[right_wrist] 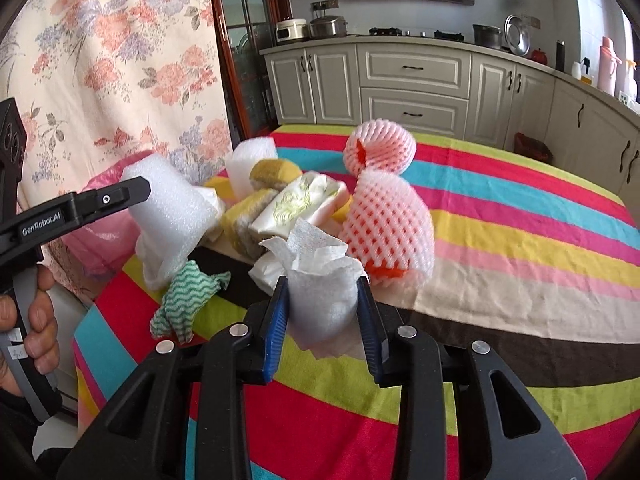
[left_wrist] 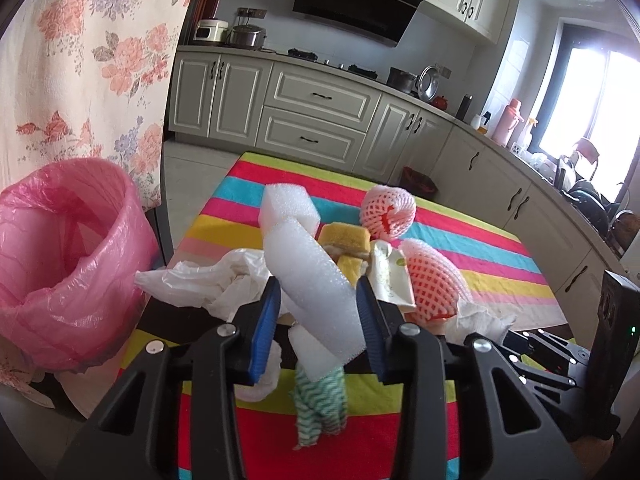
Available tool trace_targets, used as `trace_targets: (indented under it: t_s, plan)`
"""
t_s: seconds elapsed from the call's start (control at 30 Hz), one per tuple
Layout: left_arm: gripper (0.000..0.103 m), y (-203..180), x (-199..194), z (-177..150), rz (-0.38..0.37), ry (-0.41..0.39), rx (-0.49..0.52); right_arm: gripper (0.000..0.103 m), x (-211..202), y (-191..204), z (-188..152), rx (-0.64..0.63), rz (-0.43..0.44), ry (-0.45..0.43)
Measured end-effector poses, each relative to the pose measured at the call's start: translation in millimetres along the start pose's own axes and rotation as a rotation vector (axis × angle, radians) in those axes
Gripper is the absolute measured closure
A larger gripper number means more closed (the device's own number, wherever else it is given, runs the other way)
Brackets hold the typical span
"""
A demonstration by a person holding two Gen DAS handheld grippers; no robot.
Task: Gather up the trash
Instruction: 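Grasp a white foam roll with the left tool while the right tool grasps a white tissue, then carry the foam roll and tissue over the pink bin and release both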
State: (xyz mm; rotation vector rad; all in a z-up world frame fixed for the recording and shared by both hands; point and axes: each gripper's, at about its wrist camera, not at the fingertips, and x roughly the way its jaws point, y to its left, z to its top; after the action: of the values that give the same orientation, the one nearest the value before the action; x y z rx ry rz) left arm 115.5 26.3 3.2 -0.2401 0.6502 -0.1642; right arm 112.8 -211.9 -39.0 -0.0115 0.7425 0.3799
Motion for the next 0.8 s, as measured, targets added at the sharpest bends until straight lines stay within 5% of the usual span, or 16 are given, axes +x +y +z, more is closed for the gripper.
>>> trace_targets:
  t_s: [0.33, 0.8]
  plan:
    - [0.065, -3, -39, 21, 0.019, -0.095, 0.023, 0.070, -21, 9, 31, -0.015, 0.011, -0.079]
    - [0.065, 67, -100, 47, 0.159, -0.230, -0.038, 0.070, -19, 65, 87, -0.086, 0.090, -0.143]
